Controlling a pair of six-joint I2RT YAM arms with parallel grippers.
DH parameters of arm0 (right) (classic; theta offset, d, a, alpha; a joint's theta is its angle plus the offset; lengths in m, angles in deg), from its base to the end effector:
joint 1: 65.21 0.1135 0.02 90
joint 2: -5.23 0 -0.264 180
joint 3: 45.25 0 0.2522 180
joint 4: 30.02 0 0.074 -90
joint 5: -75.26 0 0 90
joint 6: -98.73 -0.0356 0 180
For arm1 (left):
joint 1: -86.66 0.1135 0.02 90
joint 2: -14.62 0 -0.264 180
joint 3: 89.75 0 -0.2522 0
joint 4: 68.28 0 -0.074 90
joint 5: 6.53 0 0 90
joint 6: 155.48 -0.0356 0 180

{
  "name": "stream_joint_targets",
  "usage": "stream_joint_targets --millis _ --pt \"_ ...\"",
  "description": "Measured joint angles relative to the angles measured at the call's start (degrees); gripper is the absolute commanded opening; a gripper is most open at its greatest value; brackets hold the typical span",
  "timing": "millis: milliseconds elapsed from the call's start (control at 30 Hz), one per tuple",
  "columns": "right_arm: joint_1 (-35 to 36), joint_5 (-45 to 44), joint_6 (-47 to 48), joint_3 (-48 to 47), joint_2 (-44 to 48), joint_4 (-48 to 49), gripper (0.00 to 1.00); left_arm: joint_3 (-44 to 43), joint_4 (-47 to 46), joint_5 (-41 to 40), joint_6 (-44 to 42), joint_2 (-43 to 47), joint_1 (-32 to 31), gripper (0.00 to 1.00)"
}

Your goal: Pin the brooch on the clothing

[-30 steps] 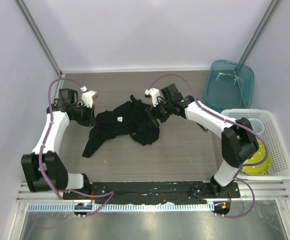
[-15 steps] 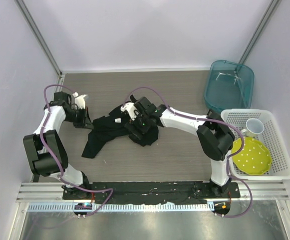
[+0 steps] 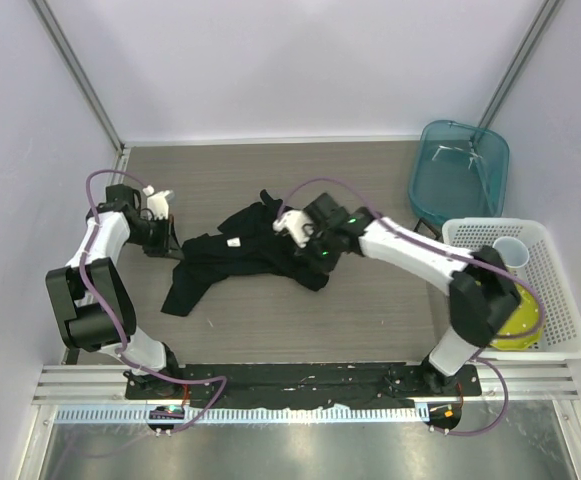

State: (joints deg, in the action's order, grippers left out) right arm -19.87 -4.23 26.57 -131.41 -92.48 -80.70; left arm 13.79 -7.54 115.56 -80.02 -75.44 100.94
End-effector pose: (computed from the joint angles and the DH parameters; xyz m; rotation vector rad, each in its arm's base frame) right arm 0.2437 0.2559 0.2282 -1.4593 2.2564 0.3978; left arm 0.2891 0.0541 0.2179 0.1116 2.6684 -0.6520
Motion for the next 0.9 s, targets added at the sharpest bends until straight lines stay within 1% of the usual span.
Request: stream_joint_targets --millis 67,100,133,200,267,367,500,667,767,900 --pt "-4.3 1.1 1.0 1.9 5.2 -2.8 0.19 0.0 0.0 -0.6 -0.6 0.0 0.2 0.00" --pt "-7.3 2.5 1.7 2.4 7.2 -4.3 0.35 0.0 0.0 -0.9 -0.9 0.0 0.2 0.00" --pt "-11.0 3.8 2.5 2.4 8.5 -5.9 0.42 0.1 0.0 -1.0 -1.1 0.0 0.2 0.00" --pt "-16.0 5.7 3.5 2.1 8.6 -8.3 0.51 0.2 0.0 -1.2 -1.3 0.0 0.2 0.00" --pt "-20.2 7.7 4.6 1.2 6.4 -11.8 0.52 0.3 0.0 -1.2 -1.8 0.0 0.2 0.00" --pt "-21.2 10.5 4.3 -1.1 2.6 -14.2 0.52 0.3 -0.1 -1.2 -2.4 -0.1 0.2 0.00" --pt "-19.8 14.0 1.8 -7.1 -0.6 -13.7 0.52 0.3 -0.2 -1.2 -2.7 -0.2 0.2 0.00" --pt "-15.4 14.3 0.5 -15.7 -3.9 -9.5 0.51 0.3 -0.2 -1.2 -3.5 -0.2 0.2 0.00" --pt "-13.2 14.6 0.0 -20.3 -7.1 -7.4 0.50 0.3 -0.2 -1.1 -3.9 -0.2 0.2 0.00" --pt "-11.2 15.1 -0.8 -26.1 -13.6 -5.2 0.48 0.2 -0.2 -1.0 -3.9 -0.2 0.2 0.00"
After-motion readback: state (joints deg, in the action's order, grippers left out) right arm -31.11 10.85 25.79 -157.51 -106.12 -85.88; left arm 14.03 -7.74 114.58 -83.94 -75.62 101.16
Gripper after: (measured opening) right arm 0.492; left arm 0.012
